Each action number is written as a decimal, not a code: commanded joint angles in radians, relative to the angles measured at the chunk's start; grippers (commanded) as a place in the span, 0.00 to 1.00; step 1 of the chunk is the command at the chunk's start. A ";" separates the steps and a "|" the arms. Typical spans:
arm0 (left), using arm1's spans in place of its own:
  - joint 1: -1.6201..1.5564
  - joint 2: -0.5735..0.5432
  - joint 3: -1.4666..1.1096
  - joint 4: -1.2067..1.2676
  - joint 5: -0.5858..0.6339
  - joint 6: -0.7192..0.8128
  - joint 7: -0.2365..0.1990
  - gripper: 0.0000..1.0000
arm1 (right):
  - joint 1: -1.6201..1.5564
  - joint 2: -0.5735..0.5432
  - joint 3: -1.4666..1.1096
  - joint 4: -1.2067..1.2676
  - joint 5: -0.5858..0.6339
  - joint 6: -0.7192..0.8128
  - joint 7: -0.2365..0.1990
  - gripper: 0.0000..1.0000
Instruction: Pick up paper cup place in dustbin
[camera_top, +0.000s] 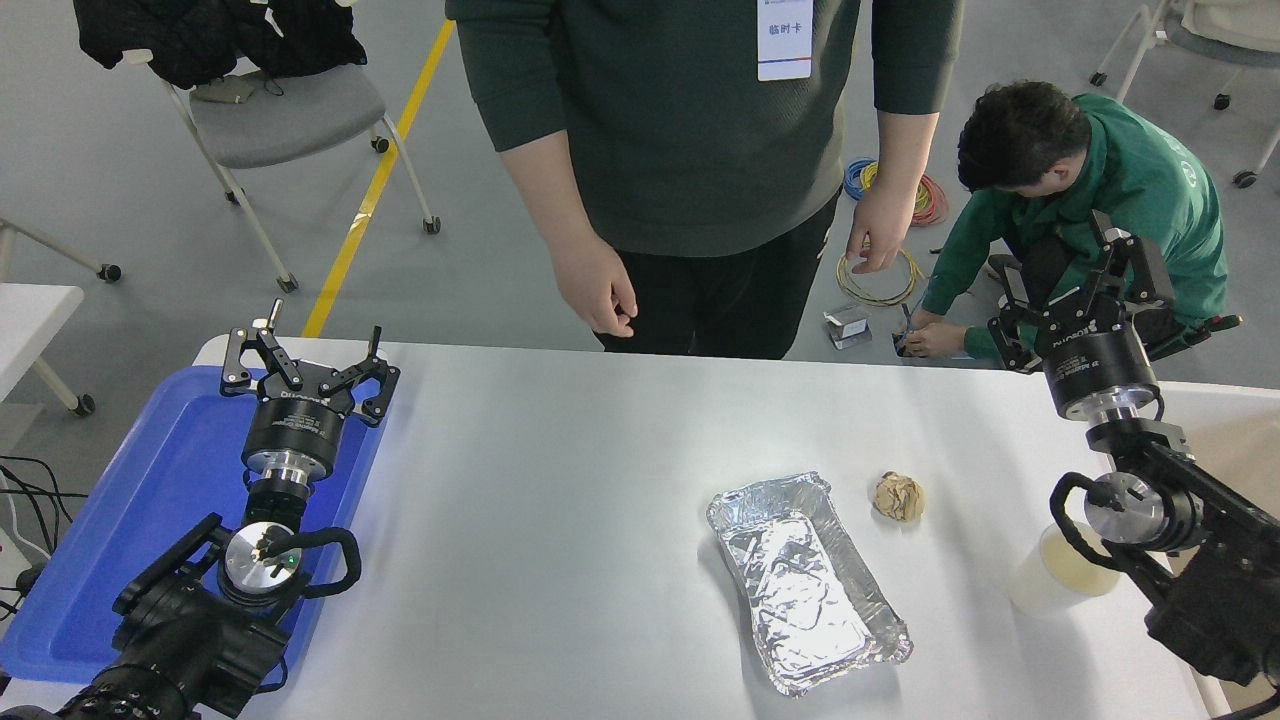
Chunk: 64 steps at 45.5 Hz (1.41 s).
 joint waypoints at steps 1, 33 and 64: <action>0.000 -0.001 0.000 0.000 0.000 0.000 0.003 1.00 | 0.003 0.005 0.000 -0.001 0.000 0.000 0.000 1.00; 0.000 0.000 0.000 0.000 0.000 0.000 0.001 1.00 | -0.013 -0.001 0.000 0.000 -0.001 0.002 0.000 1.00; 0.000 0.000 0.000 0.000 0.000 -0.001 0.001 1.00 | 0.024 -0.021 0.001 -0.003 -0.004 -0.005 0.000 1.00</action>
